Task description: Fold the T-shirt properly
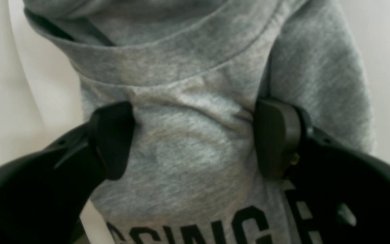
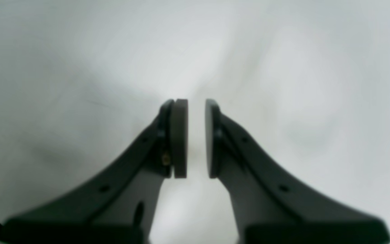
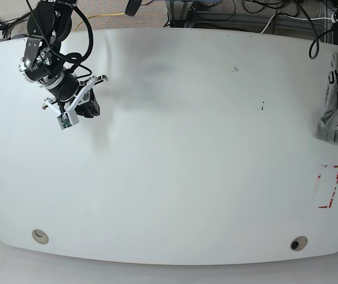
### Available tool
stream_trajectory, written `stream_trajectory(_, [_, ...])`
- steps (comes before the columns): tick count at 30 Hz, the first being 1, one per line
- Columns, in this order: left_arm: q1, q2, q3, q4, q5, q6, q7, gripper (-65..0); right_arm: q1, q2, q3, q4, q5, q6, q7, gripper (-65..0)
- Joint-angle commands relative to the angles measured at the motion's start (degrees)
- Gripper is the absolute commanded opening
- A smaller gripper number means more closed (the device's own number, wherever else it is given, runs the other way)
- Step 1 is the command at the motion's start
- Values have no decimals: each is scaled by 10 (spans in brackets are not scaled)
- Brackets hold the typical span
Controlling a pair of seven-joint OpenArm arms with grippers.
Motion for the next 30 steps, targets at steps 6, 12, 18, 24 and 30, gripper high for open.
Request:
stream_trajectory(6, [-3, -61, -15, 4, -32, -3, 9, -143, -5, 5, 3, 15, 5, 4, 13, -571])
stream_trajectory(12, [-3, -63, -54, 46, -30, -3, 9, -143, -6, 5, 3, 15, 4, 4, 13, -571])
stream_trajectory(18, [-6, -60, -61, 153, -31, -3, 64, -143, -5, 5, 3, 15, 4, 4, 16, -571])
stream_trajectory(24, [-5, -2, -68, 291, -28, -1, 122, -143, -5, 5, 3, 13, 3, 4, 29, -571])
stream_trajectory(30, [-6, 136, -67, 369, 75, 16, 118, -144, -2, -23, 2, -16, -102, -18, 101, -571])
